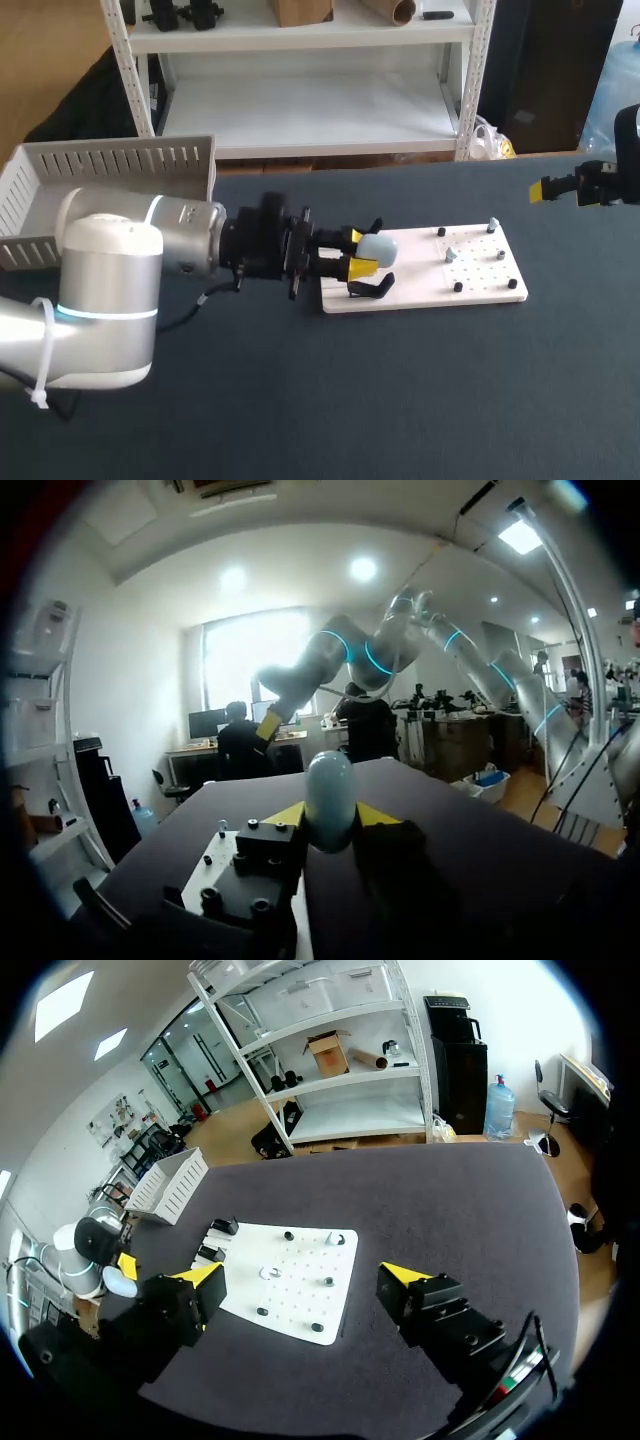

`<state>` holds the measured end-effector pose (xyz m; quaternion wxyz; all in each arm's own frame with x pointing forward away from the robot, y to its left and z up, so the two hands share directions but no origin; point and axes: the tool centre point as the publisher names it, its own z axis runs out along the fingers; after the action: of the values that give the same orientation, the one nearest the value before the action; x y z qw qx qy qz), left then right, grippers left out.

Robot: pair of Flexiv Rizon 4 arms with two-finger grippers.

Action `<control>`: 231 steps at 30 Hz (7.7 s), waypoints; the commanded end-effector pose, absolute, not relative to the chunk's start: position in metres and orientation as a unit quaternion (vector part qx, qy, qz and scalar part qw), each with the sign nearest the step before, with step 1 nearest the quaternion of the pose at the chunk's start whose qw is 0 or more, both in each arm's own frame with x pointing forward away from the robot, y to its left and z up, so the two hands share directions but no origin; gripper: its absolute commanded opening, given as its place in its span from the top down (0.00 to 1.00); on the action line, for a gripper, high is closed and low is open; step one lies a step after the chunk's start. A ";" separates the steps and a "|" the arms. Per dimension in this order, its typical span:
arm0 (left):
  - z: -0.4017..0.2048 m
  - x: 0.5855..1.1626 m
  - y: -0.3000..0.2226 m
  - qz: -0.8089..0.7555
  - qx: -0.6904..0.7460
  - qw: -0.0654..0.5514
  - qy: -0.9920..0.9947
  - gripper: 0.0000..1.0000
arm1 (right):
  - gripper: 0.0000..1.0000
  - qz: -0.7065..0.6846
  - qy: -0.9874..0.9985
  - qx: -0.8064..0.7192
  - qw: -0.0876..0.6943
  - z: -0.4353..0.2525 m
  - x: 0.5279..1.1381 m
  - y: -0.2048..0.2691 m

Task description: Pick up each earbud case from the left stands, insert the matching earbuds, close the lid, and place the case in the box.

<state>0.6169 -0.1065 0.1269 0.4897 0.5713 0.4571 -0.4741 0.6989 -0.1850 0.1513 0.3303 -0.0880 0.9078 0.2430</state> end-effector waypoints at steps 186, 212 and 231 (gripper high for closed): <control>0.113 0.638 -0.101 -0.515 0.521 0.510 0.452 1.00 | 0.26 -0.086 0.943 -0.279 0.159 0.059 0.777 -0.141; 0.113 0.638 -0.101 -0.515 0.521 0.510 0.452 1.00 | 0.54 -0.081 0.951 -0.262 0.140 0.038 0.778 -0.150; 0.113 0.638 -0.101 -0.515 0.521 0.510 0.452 1.00 | 0.62 -0.081 0.953 -0.258 0.140 0.029 0.782 -0.149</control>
<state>0.6374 -0.1006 0.1137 0.5091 0.5208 0.4527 -0.5145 0.7801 -0.1504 0.0311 0.1399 -0.2584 0.9524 -0.0806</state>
